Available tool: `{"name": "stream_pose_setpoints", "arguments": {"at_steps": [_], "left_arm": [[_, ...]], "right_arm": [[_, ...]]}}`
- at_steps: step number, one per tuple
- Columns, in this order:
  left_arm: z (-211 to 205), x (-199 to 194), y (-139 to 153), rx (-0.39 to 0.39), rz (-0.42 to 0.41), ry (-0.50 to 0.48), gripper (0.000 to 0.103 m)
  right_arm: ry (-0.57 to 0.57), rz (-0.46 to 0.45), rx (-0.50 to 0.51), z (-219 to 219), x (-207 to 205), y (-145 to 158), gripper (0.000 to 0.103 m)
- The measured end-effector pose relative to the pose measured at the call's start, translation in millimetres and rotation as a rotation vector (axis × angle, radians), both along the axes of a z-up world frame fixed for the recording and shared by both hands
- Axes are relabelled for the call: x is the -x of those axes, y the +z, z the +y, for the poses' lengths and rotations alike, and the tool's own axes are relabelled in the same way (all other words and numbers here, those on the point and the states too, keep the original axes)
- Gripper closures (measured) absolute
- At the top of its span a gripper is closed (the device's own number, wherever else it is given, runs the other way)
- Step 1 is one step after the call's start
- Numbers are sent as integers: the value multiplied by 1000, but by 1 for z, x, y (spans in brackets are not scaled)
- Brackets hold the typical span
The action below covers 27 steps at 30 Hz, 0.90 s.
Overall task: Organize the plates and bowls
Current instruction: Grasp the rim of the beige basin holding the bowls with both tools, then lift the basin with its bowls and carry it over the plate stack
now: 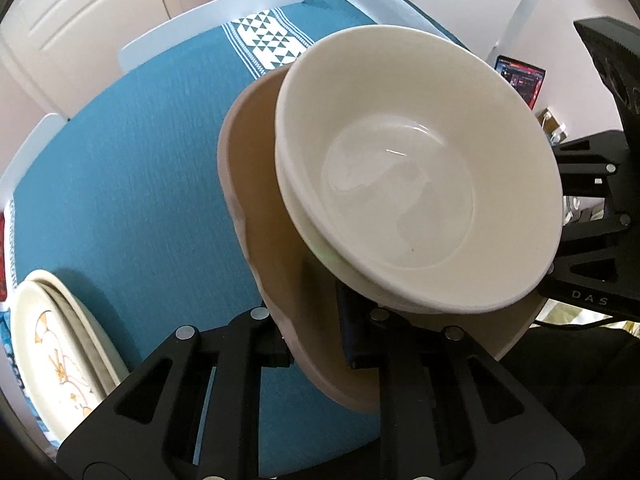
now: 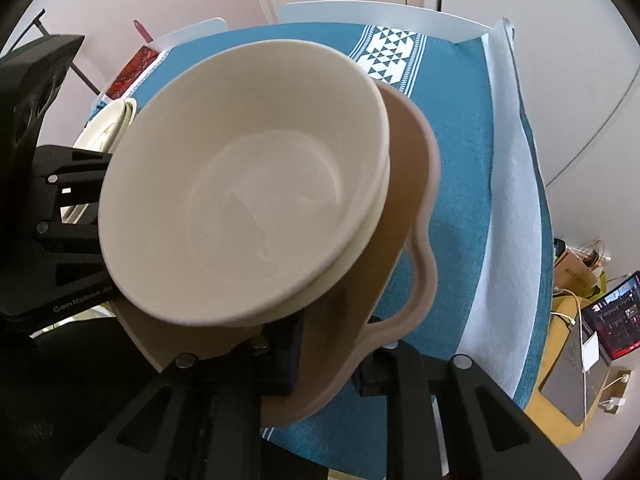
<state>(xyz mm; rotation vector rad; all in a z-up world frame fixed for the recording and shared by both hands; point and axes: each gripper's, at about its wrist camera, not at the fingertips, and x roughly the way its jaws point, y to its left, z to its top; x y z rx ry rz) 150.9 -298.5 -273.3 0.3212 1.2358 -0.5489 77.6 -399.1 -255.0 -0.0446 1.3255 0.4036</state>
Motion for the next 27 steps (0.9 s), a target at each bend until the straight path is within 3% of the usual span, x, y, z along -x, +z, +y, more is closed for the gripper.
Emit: {"name": "stream_pose_setpoints", "arguments": {"at_steps": [6, 14, 21, 27], "left_arm": [[4, -1, 15, 17, -26, 16, 90], [29, 9, 70, 48, -58, 91, 90], [82, 18, 110, 51, -79, 162, 90], [144, 21, 121, 33, -87, 204, 90]], "right_arm": [[-9, -35, 10, -10, 2, 14, 86], [29, -99, 24, 9, -4, 65, 86], [96, -137, 14, 61, -15, 109, 86], [151, -151, 4, 122, -22, 121, 86]]}}
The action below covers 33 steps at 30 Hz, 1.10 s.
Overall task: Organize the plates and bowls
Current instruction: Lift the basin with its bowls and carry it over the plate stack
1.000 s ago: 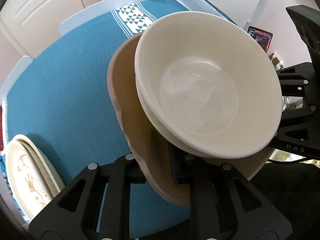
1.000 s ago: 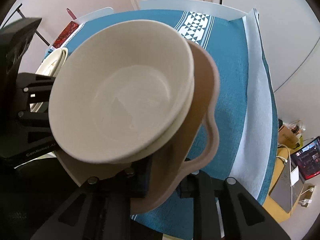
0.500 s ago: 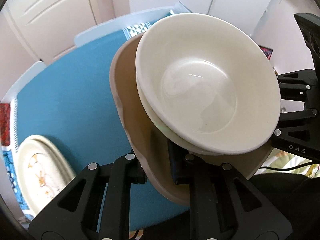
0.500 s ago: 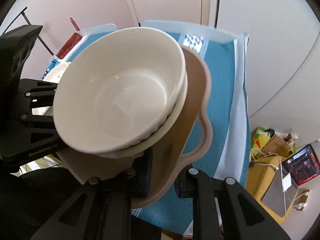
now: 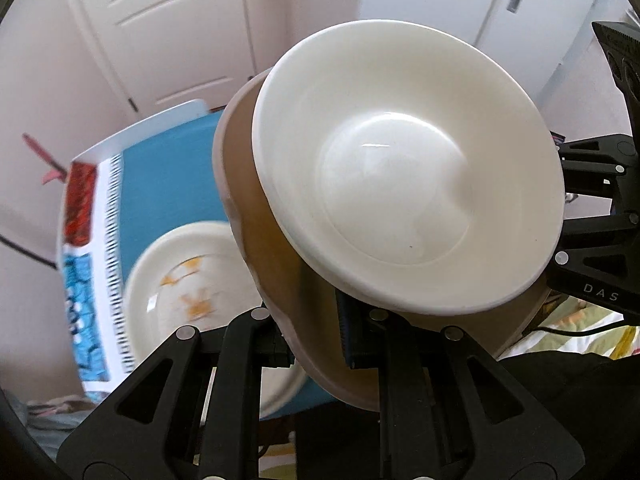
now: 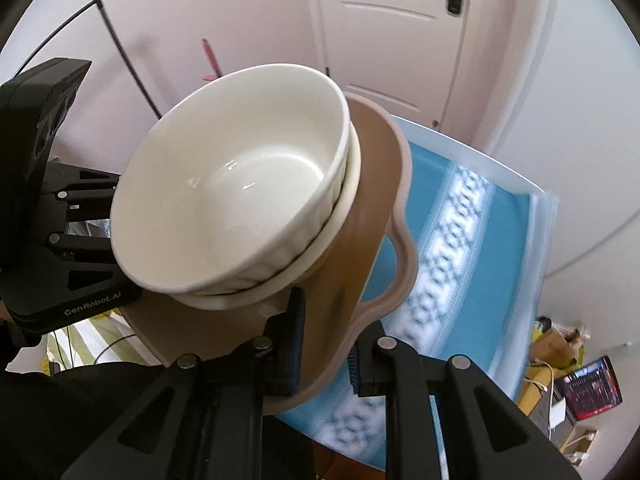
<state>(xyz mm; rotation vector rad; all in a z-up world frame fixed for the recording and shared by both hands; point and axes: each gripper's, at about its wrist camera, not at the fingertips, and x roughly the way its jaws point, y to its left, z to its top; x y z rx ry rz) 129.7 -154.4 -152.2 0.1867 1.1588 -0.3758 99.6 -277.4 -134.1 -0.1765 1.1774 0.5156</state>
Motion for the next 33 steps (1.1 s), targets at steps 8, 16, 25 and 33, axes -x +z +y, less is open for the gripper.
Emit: {"name": "stream_pose_setpoints", "arguments": {"at_steps": [8, 16, 25, 33], "left_arm": [[87, 0, -18, -27, 66, 3, 90], [137, -2, -56, -51, 120, -36, 90], [153, -1, -74, -32, 116, -82, 90], [153, 2, -88, -31, 110, -73, 91]], "right_arm": [[-14, 60, -29, 84, 0, -19, 86], [-57, 131, -21, 145, 5, -57, 86], [-109, 128, 4, 163, 10, -76, 86], [-122, 113, -14, 159, 11, -83, 86]]}}
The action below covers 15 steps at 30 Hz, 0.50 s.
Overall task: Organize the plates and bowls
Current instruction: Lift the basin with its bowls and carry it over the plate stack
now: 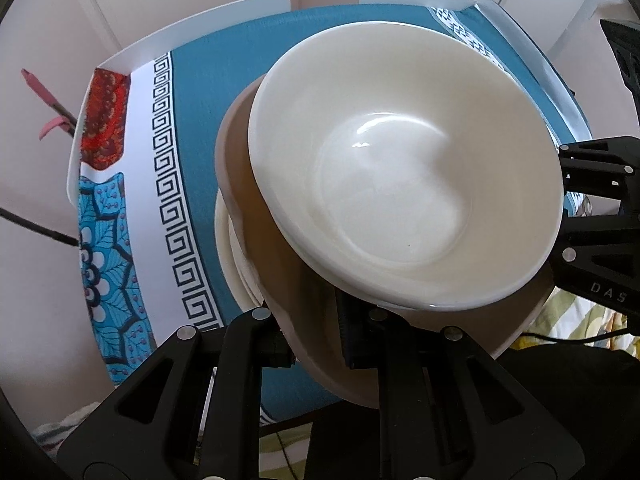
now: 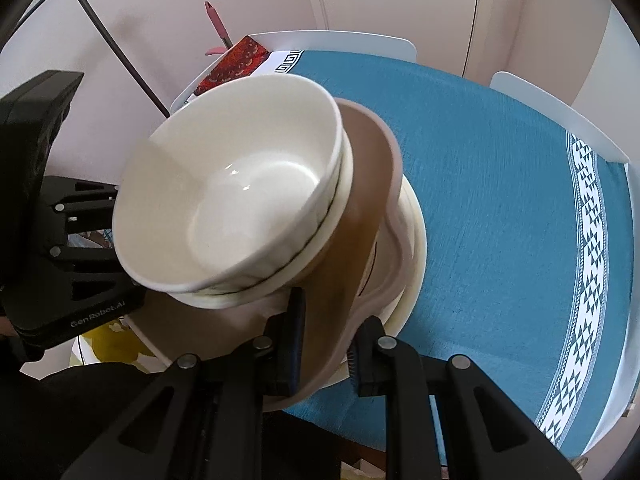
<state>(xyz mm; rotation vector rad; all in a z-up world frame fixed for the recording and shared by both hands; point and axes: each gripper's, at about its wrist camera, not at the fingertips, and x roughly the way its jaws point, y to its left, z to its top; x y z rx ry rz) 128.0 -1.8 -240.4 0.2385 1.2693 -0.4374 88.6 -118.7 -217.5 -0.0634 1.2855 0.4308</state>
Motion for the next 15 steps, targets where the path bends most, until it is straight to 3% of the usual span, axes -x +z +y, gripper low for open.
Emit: {"name": "stream_pose_setpoints", "arguments": {"at_steps": [15], "left_arm": [[-6, 0, -4, -36, 12, 32, 91]], "right_arm": [[-2, 34, -10, 1, -7, -5, 86]]}}
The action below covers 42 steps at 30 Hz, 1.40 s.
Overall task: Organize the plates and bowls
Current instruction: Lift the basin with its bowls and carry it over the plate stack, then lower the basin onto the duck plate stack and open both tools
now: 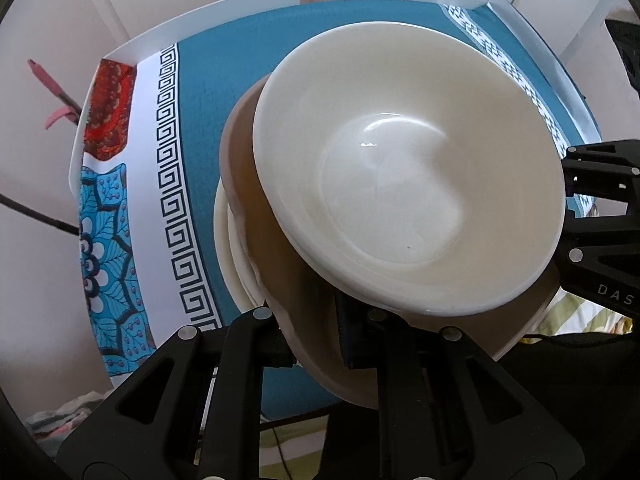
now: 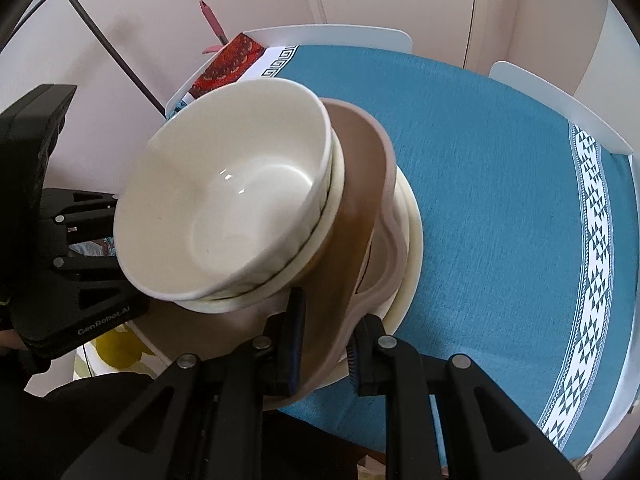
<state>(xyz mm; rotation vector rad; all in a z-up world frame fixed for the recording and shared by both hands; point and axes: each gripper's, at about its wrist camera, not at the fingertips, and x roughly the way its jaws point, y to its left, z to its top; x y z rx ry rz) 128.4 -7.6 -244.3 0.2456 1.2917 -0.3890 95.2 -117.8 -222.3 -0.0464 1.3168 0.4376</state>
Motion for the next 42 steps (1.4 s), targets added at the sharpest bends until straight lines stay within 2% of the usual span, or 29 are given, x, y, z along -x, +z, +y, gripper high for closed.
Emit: {"name": "stream_pose_setpoints", "arguments": {"at_steps": [6, 10, 13, 15, 16, 18, 20, 22, 24, 26, 31, 38, 42], "left_arm": [[-3, -6, 1, -24, 68, -47, 85], [-3, -11, 0, -12, 132, -69, 81], [-4, -12, 0, 6, 174, -79, 72], [-7, -12, 2, 55, 204, -96, 47], [-6, -12, 3, 70, 210, -92, 41], [-9, -13, 8, 89, 216, -98, 20], [-10, -12, 15, 66, 186, -107, 15], [-10, -12, 18, 71, 190, -108, 15], [-7, -10, 21, 66, 196, -97, 15], [-4, -6, 25, 69, 195, -92, 15], [6, 1, 40, 87, 174, -69, 15], [18, 24, 74, 104, 88, -20, 15], [24, 42, 112, 144, -38, 59, 15]], "right_arm": [[34, 56, 20, 5, -10, -1, 85], [51, 90, 22, 7, -14, 1, 83], [59, 110, 22, 9, -16, 3, 80], [61, 119, 18, 10, -17, 3, 78], [63, 125, 13, 11, -19, 2, 78], [66, 134, 12, 13, -20, 1, 78], [69, 140, 15, 15, -21, 2, 77], [69, 141, 13, 14, -21, 4, 74], [64, 139, 14, 12, -21, 6, 62], [50, 137, 3, 8, -19, 11, 58], [0, 103, -25, -3, -7, 31, 58], [-47, 31, -35, -12, 16, 60, 58], [-106, -51, -53, -24, 34, 95, 58]]}}
